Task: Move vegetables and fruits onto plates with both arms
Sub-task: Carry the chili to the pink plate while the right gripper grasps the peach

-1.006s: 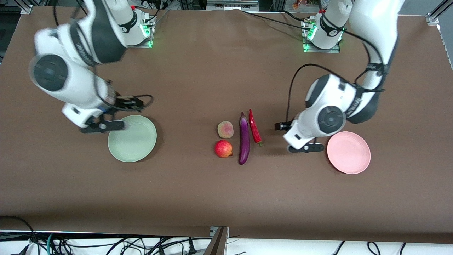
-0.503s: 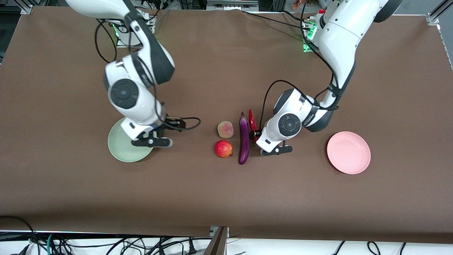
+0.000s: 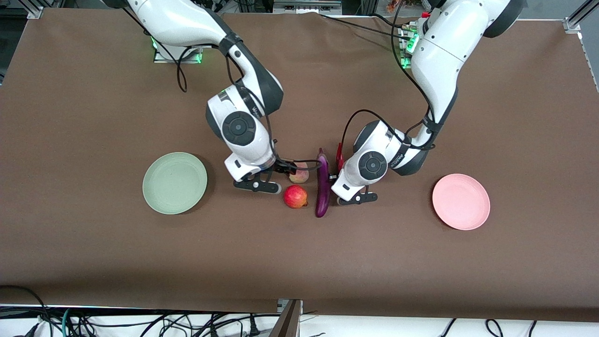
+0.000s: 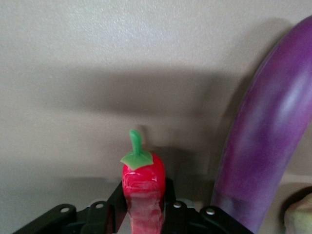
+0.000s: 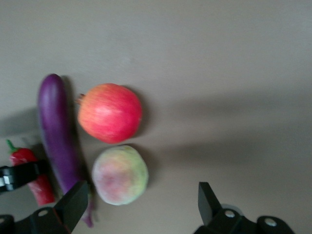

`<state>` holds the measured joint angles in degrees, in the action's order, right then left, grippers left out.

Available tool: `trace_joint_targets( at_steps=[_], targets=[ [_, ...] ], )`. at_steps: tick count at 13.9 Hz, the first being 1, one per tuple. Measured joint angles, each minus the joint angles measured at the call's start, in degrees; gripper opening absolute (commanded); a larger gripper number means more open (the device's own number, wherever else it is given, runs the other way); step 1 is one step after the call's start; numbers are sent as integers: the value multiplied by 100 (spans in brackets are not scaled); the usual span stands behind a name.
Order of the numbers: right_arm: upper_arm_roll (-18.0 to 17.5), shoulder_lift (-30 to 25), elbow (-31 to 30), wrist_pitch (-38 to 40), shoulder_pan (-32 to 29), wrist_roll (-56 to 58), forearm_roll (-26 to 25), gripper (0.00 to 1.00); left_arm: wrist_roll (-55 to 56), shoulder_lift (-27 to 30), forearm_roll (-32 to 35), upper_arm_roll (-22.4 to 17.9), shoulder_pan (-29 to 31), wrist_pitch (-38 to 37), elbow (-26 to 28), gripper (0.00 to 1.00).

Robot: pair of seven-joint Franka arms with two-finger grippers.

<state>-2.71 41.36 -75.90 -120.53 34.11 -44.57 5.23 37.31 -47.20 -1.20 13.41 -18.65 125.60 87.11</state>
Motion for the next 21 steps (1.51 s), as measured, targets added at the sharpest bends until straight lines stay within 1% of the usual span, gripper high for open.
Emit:
trace_joint_targets(
  at_steps=[2,3,6,8,10,14,15,17,18,19,20,21],
  targets=[
    [0,67,32,-272,36,-250,22,100,1,17,0,-29,30,-36,-51,15],
    [0,108,32,-384,53,-327,25,100,1,66,0,-52,74,-195,-113,15],
    [-4,254,32,-555,163,-531,25,100,-325,459,53,-91,433,-1059,-347,16],
    [-4,320,18,-641,309,-661,23,100,-941,780,162,-129,820,-1515,-375,17],
    [5,369,-72,-791,478,-749,-57,100,-1763,917,374,-153,1258,-1750,-371,17],
    [38,557,-253,-1102,589,-852,-377,100,-3352,890,1001,-173,2088,-1763,-302,17],
    [55,619,-265,-1180,588,-860,-408,100,-3608,848,1215,-174,2228,-1685,-289,19],
    [70,735,-274,-1300,588,-900,-437,99,-3949,701,1659,-171,2419,-1340,-259,30],
    [70,780,-274,-1333,589,-914,-442,98,-4070,605,1730,-172,2482,-1223,-248,77],
    [70,807,-274,-1352,589,-927,-443,93,-4145,521,1742,-172,2523,-1159,-244,100],
    [69,820,-274,-1381,590,-935,-443,87,-4181,461,1742,-171,2537,-1113,-243,100],
    [69,831,-274,-1409,595,-948,-443,74,-4196,440,1742,-158,2537,-1098,-243,100]
  ],
)
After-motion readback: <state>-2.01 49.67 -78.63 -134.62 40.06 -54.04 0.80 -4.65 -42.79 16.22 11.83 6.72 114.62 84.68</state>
